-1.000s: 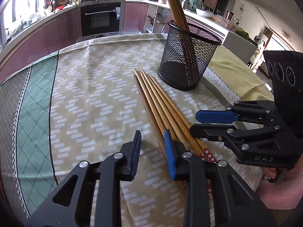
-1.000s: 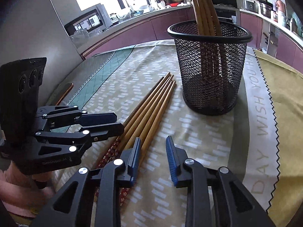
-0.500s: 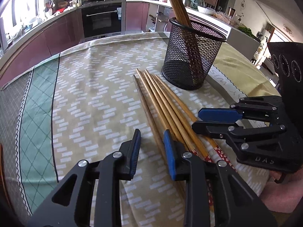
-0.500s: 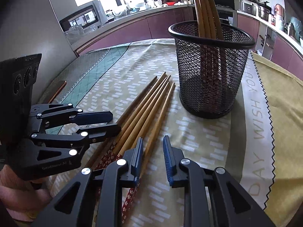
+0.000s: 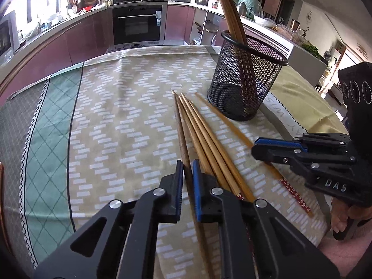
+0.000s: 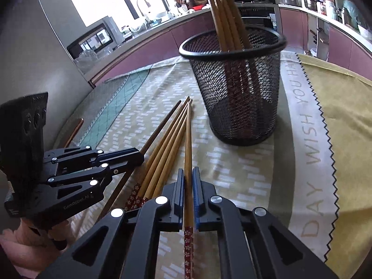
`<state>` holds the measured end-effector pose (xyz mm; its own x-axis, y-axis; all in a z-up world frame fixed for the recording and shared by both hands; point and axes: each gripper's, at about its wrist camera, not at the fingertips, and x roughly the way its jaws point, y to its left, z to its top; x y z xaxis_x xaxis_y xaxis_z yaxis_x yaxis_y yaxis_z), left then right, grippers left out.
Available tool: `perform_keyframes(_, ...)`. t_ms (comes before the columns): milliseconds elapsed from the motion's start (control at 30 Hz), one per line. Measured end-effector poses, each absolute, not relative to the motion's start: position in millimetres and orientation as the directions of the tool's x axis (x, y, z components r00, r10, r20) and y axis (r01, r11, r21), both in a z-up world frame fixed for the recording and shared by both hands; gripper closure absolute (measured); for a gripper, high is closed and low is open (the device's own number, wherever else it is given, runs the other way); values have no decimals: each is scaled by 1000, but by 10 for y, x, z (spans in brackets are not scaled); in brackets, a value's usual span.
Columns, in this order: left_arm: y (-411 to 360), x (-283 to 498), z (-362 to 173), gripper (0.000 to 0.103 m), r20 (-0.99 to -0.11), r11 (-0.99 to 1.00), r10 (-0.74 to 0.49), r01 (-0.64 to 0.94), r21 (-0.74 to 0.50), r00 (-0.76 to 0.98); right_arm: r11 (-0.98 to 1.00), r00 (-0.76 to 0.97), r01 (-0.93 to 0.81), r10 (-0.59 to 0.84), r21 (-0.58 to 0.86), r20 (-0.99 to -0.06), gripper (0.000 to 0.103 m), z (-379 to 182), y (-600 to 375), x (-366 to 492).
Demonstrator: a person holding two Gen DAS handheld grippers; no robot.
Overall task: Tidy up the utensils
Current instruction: 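Close the right gripper on a chopstick while the left gripper lifts its chopstick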
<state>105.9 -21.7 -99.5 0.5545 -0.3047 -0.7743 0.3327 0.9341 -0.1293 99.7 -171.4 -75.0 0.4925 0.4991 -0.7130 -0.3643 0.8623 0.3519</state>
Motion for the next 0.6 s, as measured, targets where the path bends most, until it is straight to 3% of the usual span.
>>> perform_keyframes(200, -139, 926, -900, 95, -755, 913, -367, 368, -179, 544, 823, 475, -443, 551, 355, -686, 97, -659, -1684, 915)
perform_keyframes(500, -237, 901, -1018, 95, -784, 903, -356, 402, -150, 508, 830, 428, -475, 508, 292, -747, 97, -736, -1535, 974)
perform_keyframes(600, -236, 944, -1036, 89, -788, 904, -350, 403, -142, 507, 837, 426, -469, 493, 281, -759, 96, -768, -1524, 1005)
